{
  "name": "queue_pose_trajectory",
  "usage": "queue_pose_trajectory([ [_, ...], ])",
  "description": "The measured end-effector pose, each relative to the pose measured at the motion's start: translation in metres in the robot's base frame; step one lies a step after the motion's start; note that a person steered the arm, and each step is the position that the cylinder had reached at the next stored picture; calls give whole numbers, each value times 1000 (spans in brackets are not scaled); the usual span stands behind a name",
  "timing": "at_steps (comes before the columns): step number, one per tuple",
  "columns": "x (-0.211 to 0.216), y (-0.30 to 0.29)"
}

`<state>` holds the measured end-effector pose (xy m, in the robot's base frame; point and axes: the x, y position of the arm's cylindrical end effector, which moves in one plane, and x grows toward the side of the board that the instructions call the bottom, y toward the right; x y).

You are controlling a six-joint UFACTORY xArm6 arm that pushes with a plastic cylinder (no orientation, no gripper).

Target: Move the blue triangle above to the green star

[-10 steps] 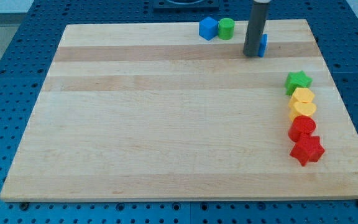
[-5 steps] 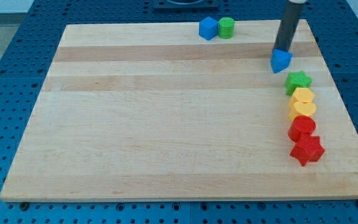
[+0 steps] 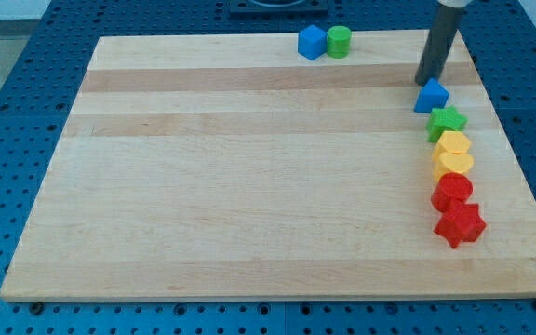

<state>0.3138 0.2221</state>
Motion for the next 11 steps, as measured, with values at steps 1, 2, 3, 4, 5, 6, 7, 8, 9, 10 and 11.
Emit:
queue_pose_trajectory([
  [1, 0, -8],
  [2, 6, -11],
  [3, 13, -11],
  [4, 14, -11],
  [5, 14, -15],
  [6, 16, -15],
  [7, 16, -15],
  [8, 17, -15],
  [9, 17, -15],
  [10, 21, -16],
  [11, 21, -17],
])
